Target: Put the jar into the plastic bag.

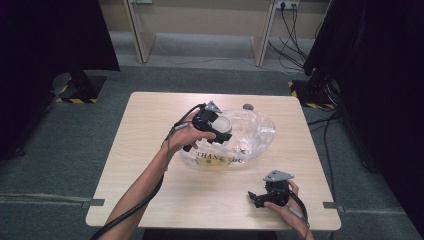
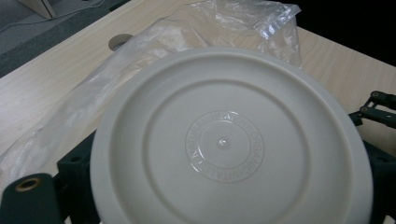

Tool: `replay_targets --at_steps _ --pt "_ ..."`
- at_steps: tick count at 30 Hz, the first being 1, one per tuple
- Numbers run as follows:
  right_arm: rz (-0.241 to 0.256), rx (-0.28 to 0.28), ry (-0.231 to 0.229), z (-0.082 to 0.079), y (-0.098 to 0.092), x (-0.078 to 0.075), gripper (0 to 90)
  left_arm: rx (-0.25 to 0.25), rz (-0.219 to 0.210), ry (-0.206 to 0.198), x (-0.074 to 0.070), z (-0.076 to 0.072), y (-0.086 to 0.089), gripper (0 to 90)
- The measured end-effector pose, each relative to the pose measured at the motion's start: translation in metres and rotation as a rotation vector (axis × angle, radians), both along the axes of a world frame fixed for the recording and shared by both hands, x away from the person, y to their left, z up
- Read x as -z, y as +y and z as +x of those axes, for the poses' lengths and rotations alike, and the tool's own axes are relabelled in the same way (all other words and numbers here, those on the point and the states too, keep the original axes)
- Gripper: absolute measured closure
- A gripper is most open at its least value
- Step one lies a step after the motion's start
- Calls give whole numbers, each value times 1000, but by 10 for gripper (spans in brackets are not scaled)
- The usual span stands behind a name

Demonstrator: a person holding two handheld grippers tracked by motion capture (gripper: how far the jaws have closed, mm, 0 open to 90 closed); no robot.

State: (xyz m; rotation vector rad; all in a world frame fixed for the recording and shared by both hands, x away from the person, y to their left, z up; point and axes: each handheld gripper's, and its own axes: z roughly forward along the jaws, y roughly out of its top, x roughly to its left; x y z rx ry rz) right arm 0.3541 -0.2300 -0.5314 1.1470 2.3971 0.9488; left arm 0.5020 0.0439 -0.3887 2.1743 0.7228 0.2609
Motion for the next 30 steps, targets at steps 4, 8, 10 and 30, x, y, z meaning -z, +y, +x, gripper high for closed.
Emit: replay_targets --at_steps 4,8,10,30 --pt "0 0 0 0 0 0 2 -5 -6 0 1 8 -4 100" --pt "0 0 -1 0 0 0 2 -5 -16 9 3 17 -9 100" --pt "-2 -1 -1 0 0 0 2 -10 -13 13 5 22 -12 100" --pt "1 -1 -1 0 0 0 2 -11 15 29 24 48 -28 100"
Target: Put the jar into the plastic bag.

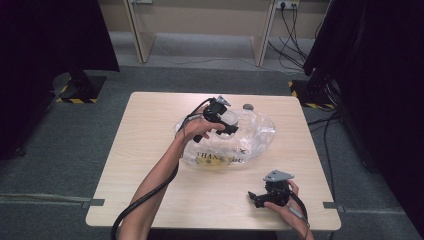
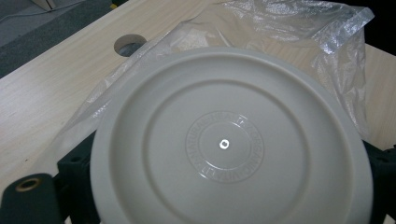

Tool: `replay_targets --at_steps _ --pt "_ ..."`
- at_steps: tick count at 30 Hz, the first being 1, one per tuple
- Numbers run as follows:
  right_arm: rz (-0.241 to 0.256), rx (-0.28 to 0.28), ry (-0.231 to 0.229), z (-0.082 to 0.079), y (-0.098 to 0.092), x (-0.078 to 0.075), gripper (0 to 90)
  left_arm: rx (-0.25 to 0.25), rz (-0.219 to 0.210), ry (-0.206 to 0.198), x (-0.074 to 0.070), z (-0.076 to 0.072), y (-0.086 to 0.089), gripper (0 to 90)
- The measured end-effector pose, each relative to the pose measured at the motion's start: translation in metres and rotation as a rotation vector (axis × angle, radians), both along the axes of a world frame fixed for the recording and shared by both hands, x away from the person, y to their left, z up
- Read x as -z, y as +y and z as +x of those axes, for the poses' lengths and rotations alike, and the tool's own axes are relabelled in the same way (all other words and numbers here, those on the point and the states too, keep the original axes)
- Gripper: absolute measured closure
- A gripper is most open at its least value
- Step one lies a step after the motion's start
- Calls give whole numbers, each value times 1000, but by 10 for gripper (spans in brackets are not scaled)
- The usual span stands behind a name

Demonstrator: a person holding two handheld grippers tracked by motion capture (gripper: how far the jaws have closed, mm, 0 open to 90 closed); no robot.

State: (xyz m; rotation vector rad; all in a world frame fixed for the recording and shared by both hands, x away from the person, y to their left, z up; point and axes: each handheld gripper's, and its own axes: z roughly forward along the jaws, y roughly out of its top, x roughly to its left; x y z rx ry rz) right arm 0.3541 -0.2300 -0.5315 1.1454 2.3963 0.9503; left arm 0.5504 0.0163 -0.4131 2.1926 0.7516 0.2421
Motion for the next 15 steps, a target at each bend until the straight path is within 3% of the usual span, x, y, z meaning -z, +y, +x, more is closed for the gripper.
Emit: replay_targets --at_steps 15 --pt "0 0 0 0 0 0 2 13 4 -9 14 11 -13 100"
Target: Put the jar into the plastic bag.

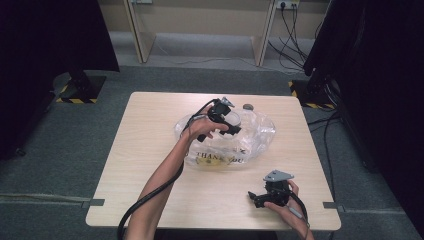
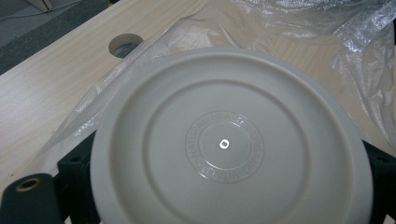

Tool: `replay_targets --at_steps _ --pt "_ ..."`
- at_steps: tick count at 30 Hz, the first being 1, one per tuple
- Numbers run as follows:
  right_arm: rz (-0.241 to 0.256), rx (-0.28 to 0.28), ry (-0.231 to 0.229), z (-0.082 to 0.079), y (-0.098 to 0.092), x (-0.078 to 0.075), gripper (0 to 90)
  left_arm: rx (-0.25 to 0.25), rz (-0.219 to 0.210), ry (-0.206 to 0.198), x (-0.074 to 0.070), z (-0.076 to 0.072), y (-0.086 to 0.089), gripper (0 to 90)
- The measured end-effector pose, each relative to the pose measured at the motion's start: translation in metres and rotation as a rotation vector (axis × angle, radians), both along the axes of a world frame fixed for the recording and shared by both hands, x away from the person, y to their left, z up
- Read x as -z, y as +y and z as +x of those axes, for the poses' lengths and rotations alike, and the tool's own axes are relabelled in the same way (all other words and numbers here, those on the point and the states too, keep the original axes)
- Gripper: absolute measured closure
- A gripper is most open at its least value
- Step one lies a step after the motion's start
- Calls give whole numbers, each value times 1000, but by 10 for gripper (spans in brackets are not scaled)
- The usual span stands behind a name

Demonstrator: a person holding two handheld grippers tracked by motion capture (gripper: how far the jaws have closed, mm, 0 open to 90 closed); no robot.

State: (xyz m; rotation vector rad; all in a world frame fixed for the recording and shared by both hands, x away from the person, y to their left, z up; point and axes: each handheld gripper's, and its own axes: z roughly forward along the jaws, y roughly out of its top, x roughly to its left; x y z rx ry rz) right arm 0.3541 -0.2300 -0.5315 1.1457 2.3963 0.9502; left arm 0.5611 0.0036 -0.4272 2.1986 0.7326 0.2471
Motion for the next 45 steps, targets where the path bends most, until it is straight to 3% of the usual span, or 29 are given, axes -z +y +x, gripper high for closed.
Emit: replay_targets --at_steps 45 --pt "0 0 1 0 0 0 2 7 33 20 48 9 -7 100"
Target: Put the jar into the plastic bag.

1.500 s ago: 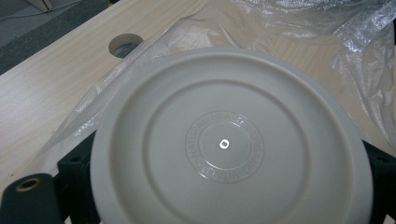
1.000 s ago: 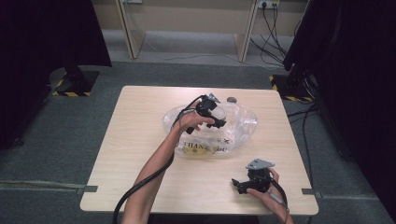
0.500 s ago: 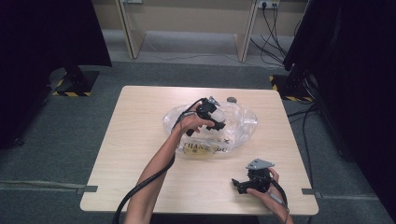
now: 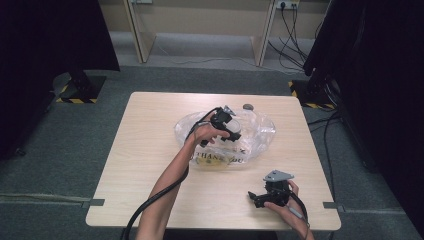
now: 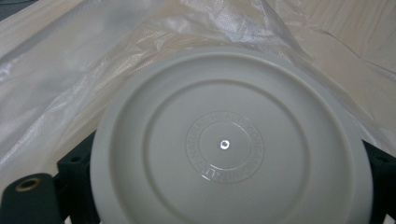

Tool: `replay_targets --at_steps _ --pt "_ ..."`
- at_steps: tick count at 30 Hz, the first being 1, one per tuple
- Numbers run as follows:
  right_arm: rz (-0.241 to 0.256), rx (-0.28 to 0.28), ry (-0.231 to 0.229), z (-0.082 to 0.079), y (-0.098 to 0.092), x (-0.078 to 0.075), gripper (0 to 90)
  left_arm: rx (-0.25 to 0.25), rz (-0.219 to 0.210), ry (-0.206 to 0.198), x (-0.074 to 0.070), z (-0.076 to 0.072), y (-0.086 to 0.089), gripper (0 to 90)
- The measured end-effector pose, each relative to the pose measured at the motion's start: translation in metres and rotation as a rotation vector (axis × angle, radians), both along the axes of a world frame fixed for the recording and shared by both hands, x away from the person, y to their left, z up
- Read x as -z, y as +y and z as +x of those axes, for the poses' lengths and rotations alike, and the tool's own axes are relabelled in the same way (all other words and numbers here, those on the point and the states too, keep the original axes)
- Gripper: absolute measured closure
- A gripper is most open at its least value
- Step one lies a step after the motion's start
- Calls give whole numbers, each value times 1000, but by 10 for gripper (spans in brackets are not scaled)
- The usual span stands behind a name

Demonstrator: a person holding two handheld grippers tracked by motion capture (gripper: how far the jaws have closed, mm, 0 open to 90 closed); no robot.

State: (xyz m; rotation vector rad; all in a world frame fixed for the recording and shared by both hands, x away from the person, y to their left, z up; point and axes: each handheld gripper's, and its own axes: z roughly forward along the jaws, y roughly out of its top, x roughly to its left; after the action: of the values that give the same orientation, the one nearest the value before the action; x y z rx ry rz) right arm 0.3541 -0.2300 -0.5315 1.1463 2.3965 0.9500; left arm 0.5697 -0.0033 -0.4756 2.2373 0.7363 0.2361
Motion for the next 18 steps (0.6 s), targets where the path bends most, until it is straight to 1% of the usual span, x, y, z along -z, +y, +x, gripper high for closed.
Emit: replay_targets --at_steps 4,6,7,13,15,16,18 --pt "0 0 0 0 0 0 2 -3 -7 -1 4 -1 1 100" --pt "0 0 0 0 0 0 2 -3 -2 -3 6 -1 2 100" --pt "0 0 0 0 0 0 2 -6 11 -6 8 -2 2 99" --pt "0 0 0 0 0 0 2 1 12 -10 8 -2 3 98" --pt "0 0 0 0 0 0 2 4 14 -14 9 -3 3 98" --pt "0 0 0 0 0 0 2 9 24 -22 9 -4 2 98" --pt "0 0 0 0 0 0 2 9 24 -22 9 -4 2 96"
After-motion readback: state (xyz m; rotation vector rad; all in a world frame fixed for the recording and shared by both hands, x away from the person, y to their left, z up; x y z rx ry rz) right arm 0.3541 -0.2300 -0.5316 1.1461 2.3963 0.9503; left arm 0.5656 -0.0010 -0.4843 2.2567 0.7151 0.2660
